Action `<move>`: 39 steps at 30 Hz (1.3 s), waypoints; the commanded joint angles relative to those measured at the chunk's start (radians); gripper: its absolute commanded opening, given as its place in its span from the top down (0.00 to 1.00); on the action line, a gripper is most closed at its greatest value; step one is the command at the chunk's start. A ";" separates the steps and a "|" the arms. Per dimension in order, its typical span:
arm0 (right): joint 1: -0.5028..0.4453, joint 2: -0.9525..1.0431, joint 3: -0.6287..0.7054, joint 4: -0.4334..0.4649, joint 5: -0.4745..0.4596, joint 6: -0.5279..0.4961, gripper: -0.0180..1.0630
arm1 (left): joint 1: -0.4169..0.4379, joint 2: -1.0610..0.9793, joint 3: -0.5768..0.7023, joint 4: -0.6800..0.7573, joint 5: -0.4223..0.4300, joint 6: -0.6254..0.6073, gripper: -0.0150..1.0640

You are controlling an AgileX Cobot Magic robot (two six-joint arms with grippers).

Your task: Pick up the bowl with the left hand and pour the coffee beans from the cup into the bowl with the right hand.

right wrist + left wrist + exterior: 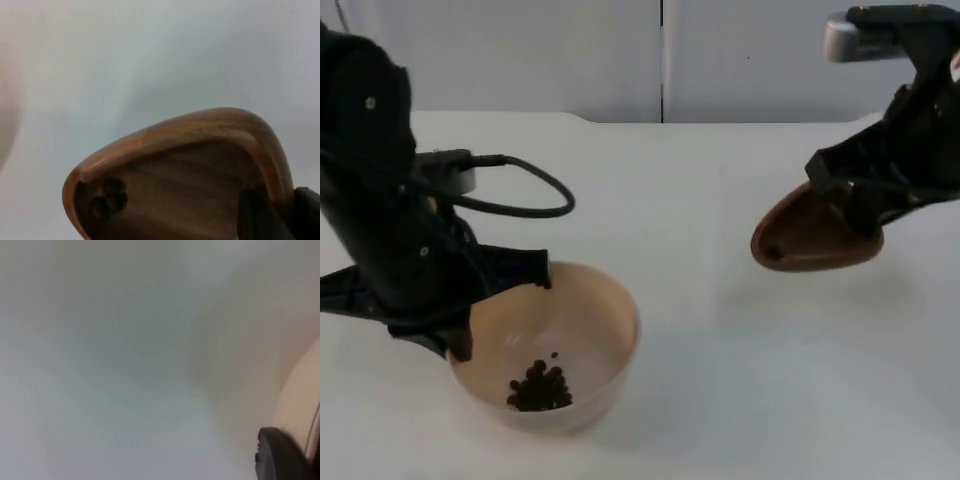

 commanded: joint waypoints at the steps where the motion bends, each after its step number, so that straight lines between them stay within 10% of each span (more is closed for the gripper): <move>1: -0.001 -0.001 0.012 0.013 -0.046 0.028 0.98 | 0.013 -0.008 0.031 0.023 -0.027 -0.005 0.99; 39: 0.029 0.300 0.034 0.036 -0.256 0.169 0.98 | 0.013 -0.008 0.040 0.021 -0.025 -0.005 0.99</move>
